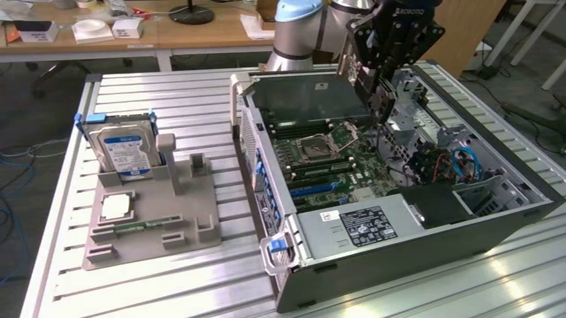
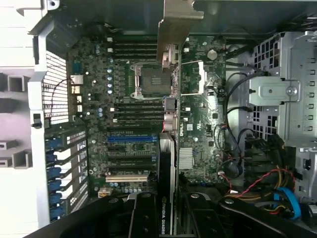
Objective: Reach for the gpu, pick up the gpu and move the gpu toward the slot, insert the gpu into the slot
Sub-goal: 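Pick up the gpu and move the gpu toward the slot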
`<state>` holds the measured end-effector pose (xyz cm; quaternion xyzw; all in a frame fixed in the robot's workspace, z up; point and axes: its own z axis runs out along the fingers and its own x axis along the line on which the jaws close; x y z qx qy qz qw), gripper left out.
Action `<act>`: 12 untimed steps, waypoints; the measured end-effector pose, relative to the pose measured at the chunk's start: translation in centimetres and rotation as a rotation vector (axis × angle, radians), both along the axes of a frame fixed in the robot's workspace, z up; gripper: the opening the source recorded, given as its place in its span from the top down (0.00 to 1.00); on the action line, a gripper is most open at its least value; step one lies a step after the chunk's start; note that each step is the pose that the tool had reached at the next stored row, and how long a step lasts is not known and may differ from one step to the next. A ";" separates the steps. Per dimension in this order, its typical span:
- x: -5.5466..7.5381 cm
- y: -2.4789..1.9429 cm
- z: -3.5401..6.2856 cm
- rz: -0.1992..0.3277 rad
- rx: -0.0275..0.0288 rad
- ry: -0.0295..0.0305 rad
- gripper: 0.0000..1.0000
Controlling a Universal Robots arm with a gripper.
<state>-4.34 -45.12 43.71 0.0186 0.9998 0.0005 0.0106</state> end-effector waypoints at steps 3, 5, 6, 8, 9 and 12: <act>1.0 0.00 0.00 0.000 0.0001 0.0004 0.74; 1.3 -0.01 0.00 0.000 0.0000 0.0005 0.74; 1.3 -0.01 0.00 0.000 0.0000 0.0005 0.74; 1.3 0.00 0.00 0.000 0.0001 0.0005 0.74; 1.3 0.00 0.00 0.000 0.0001 0.0005 0.74; 1.3 0.00 0.00 0.000 0.0001 0.0005 0.74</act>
